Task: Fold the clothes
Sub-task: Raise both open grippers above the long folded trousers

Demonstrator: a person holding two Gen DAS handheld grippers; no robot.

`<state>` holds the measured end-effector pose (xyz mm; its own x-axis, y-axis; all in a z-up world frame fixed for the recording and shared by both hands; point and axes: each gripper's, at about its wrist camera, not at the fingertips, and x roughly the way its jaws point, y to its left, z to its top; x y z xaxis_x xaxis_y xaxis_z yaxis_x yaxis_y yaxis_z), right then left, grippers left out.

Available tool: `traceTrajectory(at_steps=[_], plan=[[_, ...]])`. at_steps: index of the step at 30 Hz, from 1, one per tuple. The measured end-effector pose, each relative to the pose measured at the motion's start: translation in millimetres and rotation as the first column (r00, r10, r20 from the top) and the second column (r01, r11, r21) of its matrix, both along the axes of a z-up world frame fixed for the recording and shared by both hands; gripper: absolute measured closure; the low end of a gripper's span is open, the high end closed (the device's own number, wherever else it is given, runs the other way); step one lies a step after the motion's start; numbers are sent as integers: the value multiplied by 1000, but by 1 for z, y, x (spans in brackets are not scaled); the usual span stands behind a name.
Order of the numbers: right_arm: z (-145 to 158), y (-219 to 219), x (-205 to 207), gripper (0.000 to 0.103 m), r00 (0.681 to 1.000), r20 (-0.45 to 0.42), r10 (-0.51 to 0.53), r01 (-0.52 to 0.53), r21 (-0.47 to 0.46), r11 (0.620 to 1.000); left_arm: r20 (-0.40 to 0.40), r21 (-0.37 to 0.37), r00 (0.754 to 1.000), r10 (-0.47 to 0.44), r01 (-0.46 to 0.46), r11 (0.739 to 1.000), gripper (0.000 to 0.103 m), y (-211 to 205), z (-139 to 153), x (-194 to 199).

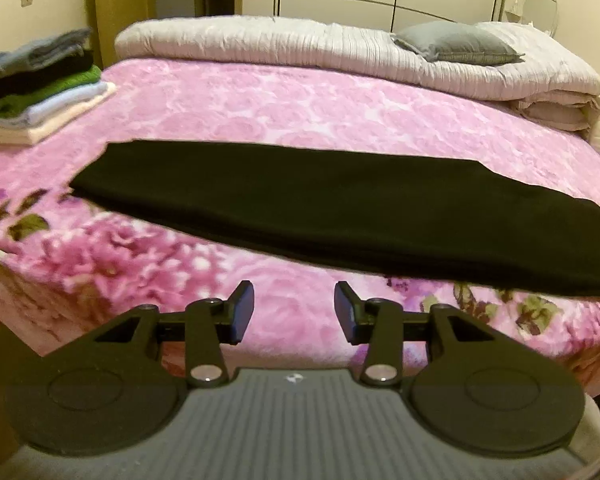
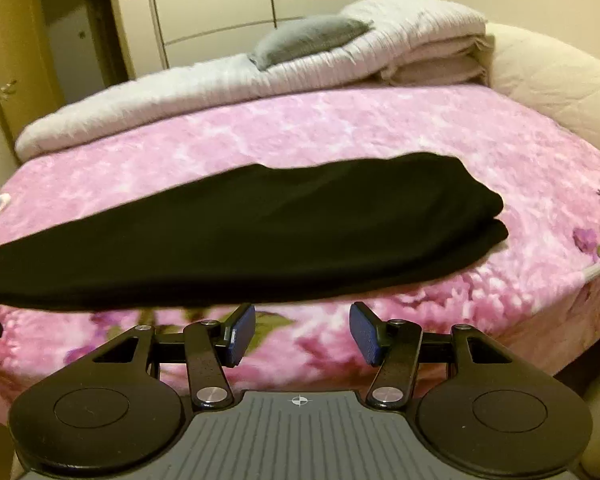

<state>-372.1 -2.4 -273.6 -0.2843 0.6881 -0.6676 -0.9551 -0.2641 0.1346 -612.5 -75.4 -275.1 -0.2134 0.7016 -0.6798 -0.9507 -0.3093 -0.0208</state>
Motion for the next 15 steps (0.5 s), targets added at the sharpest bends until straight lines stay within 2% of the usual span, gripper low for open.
traceTrajectory(at_steps=[8,15], plan=[[17,-25,-6,47,1000,6,7,-8,29,1000,-75,35,997,23,-21,999,57,-25,20,2],[23,-36,-9,47,1000,4,20,-21,45,999,-79,55,997,13,-9,998,57,-38,26,6]])
